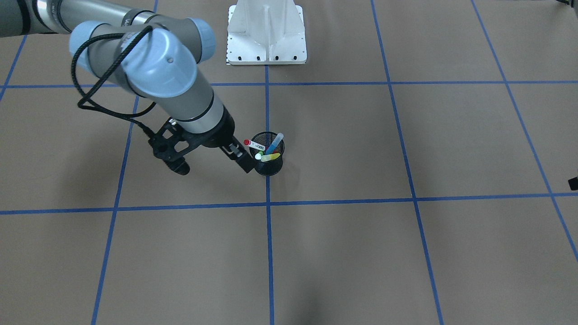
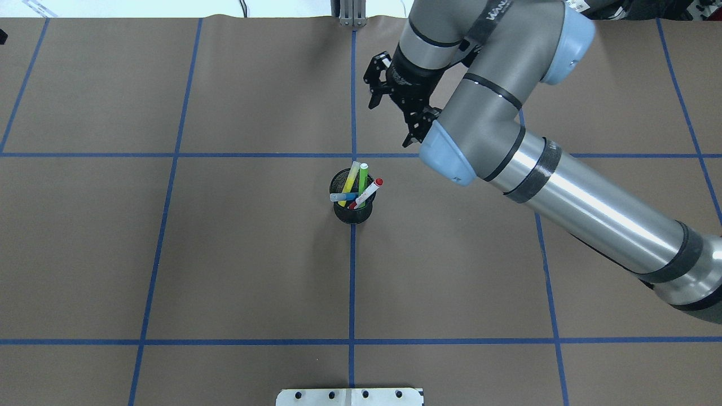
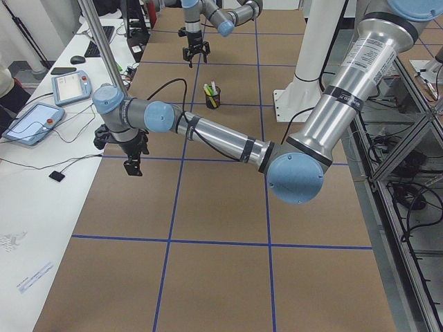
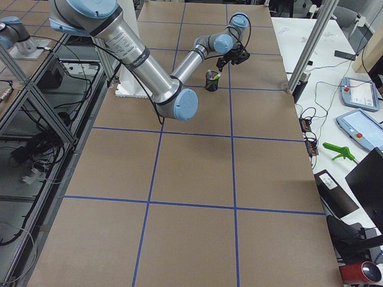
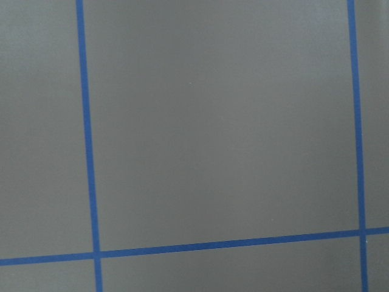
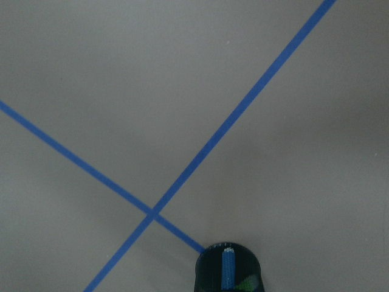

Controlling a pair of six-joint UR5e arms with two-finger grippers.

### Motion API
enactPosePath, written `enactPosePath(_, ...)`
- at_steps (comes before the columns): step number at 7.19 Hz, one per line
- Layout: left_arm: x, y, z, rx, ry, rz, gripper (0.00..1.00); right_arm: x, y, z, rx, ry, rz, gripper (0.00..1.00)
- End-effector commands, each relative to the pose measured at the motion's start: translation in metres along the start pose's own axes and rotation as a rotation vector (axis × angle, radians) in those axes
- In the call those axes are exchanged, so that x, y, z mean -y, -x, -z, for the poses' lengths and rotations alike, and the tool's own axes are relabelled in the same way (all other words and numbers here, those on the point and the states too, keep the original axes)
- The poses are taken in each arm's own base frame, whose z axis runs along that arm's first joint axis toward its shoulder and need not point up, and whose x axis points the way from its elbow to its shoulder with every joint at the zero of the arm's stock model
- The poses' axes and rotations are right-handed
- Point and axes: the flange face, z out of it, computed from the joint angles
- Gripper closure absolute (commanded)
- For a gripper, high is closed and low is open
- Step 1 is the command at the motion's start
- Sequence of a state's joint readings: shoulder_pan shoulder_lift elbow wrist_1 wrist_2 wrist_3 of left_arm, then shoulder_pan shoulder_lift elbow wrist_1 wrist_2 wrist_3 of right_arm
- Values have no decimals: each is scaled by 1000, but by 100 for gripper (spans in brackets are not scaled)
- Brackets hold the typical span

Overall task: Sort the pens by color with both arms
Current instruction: 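Move the right gripper over the black mesh pen cup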

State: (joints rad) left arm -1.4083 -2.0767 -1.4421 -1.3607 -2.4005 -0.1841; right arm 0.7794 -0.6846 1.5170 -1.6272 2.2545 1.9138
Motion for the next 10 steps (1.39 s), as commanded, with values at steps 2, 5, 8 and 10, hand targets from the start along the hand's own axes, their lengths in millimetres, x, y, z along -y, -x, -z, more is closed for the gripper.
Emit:
enactPosePath(2,-11,-89,-26,-19,24,52,0,-67,-9,-44,-50,43,53,4)
enactPosePath(5,-22,-159,-40,-41,40,85,0,-55,-2,-64,-40,53,71,18)
enactPosePath(8,-35,-199,-50,-58,49,116,0,-53,0,-84,-28,67,94,31)
enactPosePath(10,-42,-215,-56,-68,50,116,0,-66,-15,-108,-65,80,95,32)
